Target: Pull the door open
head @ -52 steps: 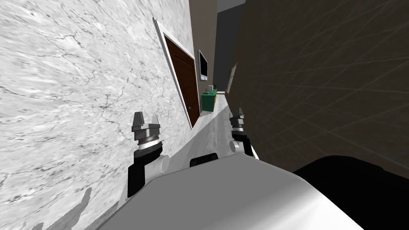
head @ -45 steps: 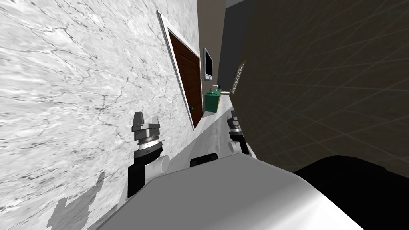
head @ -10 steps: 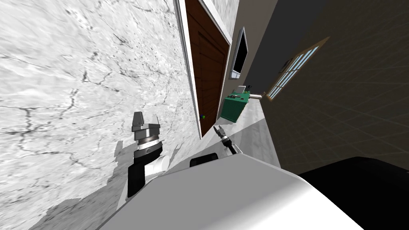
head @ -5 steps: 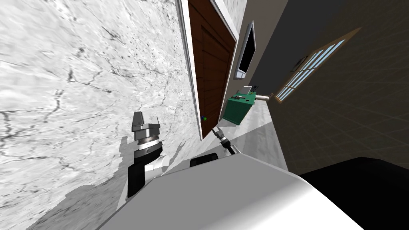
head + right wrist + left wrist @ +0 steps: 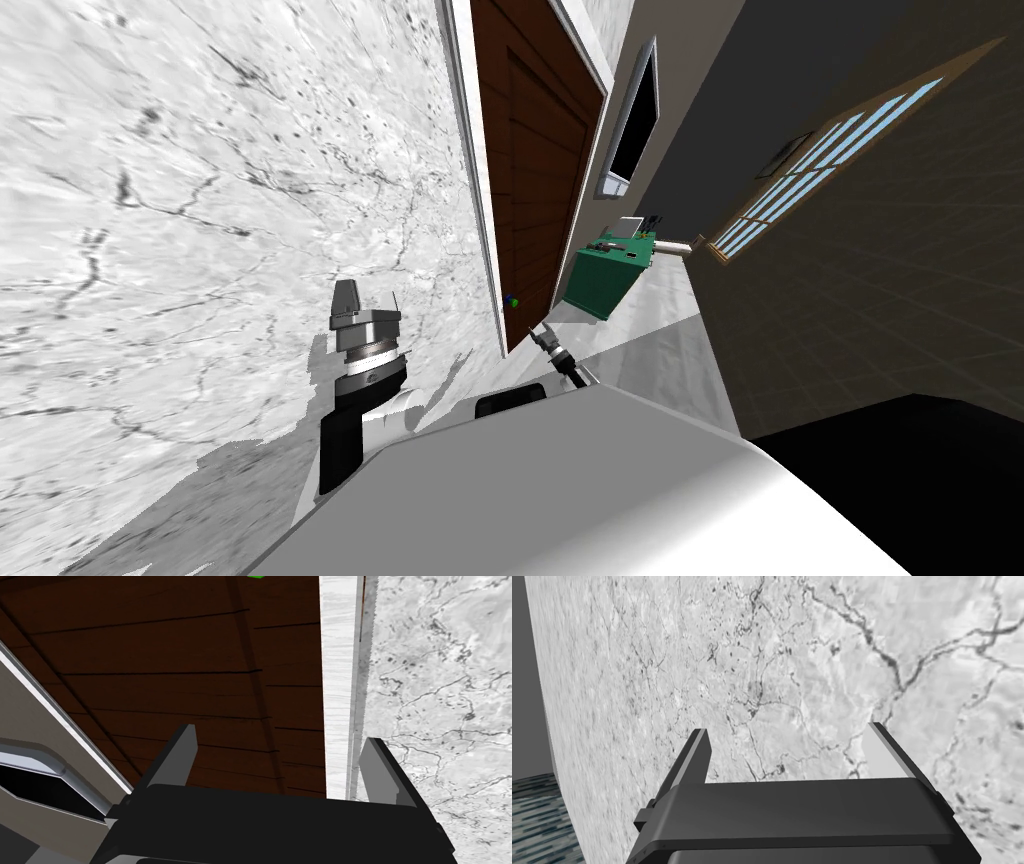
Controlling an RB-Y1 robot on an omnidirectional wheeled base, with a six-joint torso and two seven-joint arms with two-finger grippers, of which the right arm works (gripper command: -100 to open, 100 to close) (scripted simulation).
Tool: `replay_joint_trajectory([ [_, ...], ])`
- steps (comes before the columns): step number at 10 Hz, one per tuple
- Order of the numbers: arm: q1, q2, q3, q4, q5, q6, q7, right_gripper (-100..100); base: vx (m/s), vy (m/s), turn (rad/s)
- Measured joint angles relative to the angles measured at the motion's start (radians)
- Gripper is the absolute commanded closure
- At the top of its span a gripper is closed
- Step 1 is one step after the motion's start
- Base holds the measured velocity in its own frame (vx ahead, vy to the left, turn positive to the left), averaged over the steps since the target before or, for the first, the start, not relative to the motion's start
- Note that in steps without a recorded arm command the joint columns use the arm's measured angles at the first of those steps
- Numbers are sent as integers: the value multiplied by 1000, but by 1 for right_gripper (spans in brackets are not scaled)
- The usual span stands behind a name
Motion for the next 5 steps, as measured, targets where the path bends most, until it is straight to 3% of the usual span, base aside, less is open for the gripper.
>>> replay_joint_trajectory([
  [4, -19, 2, 6, 58, 33, -18, 53, -100, 89, -69, 91],
  [5, -34, 4, 4, 93, 41, -30, 71, -100, 116, -75, 116],
])
